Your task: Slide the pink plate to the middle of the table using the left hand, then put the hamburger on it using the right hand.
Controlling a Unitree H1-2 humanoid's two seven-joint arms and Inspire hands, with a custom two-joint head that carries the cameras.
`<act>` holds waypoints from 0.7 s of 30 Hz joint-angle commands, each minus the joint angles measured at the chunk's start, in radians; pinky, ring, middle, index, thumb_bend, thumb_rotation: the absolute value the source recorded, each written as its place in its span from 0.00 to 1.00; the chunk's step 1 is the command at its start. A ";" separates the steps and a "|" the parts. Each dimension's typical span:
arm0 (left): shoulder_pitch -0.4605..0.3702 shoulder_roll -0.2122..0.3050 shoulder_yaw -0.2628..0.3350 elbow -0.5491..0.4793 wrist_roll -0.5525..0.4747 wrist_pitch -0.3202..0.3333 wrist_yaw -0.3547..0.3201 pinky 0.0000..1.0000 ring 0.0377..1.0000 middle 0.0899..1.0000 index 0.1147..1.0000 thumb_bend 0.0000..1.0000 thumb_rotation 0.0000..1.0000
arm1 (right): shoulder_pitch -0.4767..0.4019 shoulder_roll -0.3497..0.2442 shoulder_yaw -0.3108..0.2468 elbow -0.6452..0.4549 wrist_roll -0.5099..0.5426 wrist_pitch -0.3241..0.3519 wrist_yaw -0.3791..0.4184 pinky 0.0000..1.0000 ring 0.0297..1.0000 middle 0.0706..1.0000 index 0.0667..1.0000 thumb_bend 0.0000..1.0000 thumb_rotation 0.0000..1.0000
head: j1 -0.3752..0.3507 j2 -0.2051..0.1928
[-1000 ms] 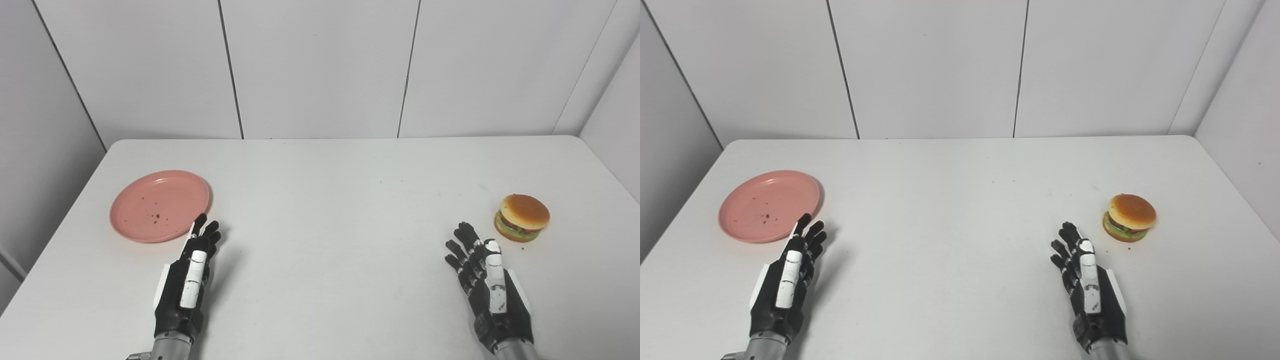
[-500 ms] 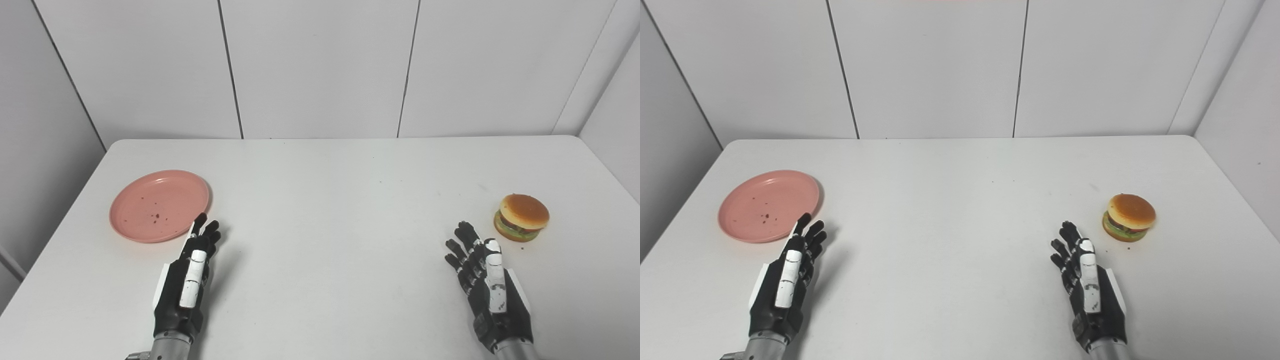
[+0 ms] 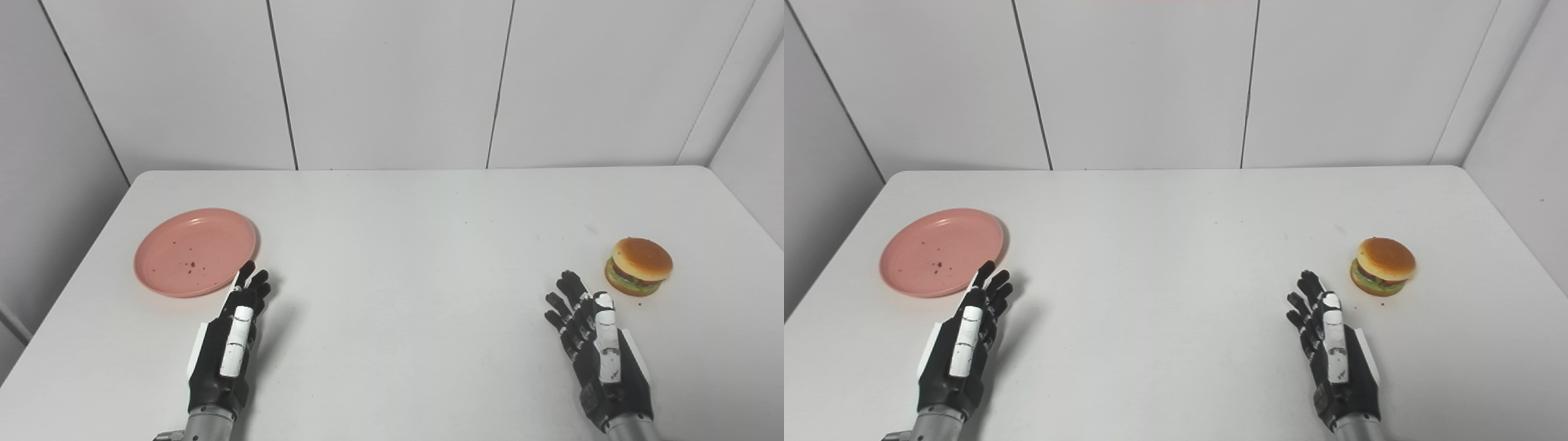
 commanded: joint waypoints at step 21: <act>-0.017 -0.065 -0.097 0.125 0.140 -0.137 0.064 1.00 0.95 0.93 0.92 0.73 0.88 | -0.048 -0.076 -0.079 0.198 0.073 -0.173 0.133 0.96 0.94 0.96 0.95 0.85 1.00 | 0.232 -0.186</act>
